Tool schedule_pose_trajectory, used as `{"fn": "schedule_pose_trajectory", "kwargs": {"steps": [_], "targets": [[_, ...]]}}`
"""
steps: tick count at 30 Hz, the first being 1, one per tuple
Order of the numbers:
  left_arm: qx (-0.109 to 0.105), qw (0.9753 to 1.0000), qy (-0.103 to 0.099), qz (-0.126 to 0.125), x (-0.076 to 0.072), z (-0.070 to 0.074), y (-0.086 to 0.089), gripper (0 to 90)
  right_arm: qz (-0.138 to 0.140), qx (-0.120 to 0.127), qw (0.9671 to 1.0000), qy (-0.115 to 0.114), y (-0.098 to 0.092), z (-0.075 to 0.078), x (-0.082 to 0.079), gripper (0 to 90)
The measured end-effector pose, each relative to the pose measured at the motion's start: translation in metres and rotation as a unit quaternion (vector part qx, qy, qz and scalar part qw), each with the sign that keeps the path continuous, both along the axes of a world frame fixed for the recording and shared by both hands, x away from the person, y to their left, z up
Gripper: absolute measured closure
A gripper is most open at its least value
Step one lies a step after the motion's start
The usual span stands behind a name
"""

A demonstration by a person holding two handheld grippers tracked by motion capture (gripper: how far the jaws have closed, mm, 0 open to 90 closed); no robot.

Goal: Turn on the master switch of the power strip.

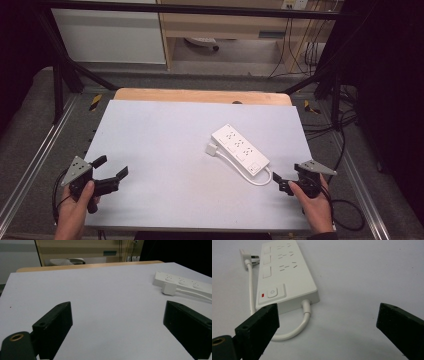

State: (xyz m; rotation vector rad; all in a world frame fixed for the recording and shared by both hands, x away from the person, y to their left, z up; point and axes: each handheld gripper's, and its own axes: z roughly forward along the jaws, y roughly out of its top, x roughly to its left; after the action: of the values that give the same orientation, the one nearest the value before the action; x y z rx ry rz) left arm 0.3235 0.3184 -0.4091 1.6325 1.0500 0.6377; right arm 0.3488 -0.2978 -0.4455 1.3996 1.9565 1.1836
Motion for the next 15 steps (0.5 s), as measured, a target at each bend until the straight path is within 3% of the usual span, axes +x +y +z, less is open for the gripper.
{"fn": "schedule_pose_trajectory", "kwargs": {"steps": [15], "targets": [[-0.016, 0.9998, 0.006, 0.007, 0.0009, 0.0002, -0.0005, 5.1, -0.002, 0.017, 0.9996, -0.022, -0.0033, 0.0062, -0.0018, 5.1]]}}
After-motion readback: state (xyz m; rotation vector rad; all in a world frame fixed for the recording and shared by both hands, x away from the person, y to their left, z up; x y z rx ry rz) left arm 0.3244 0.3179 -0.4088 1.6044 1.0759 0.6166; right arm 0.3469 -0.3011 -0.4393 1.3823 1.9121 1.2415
